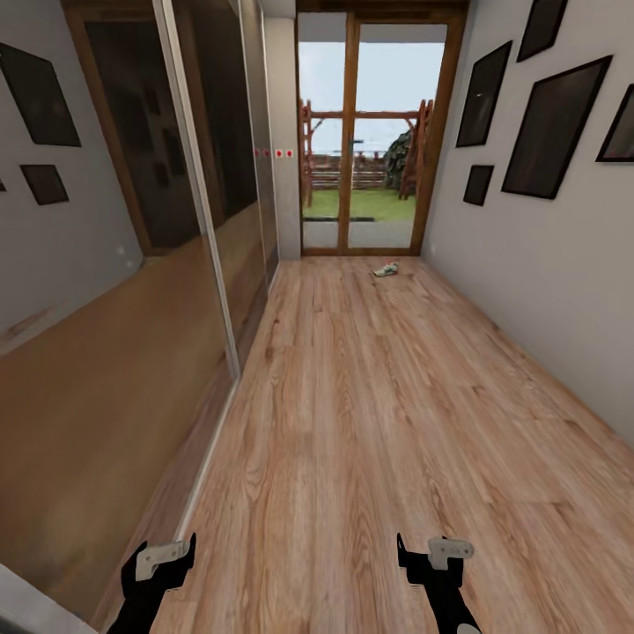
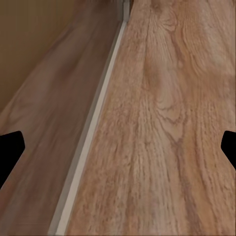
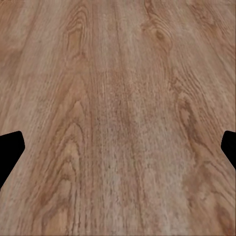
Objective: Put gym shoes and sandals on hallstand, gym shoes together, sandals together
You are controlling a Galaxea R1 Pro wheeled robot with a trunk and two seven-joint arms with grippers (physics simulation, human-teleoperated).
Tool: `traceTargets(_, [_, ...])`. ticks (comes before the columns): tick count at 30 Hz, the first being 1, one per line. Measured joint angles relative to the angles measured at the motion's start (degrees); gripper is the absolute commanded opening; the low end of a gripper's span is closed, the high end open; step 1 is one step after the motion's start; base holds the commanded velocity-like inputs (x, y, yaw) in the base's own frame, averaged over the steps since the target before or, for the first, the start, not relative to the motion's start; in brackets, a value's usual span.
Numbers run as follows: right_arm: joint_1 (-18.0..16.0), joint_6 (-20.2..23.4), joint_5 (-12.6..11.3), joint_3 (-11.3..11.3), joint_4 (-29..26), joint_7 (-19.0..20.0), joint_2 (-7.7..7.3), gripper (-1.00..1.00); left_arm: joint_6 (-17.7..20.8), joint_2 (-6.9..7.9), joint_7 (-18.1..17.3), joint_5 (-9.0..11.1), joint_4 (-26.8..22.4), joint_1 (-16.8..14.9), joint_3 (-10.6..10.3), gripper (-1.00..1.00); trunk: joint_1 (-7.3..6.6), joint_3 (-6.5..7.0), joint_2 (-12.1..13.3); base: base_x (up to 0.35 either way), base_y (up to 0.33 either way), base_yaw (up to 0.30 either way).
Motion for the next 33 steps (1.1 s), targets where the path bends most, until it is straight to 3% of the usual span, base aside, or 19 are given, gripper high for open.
traceTargets(33, [0.00, -0.01, 0.00, 0.00, 0.00, 0.00, 0.07, 1.00, 0.00, 0.00, -0.01, 0.00, 0.00, -0.01, -0.05, 1.00, 0.00, 0.00, 0.00, 0.308, -0.050, 0.000])
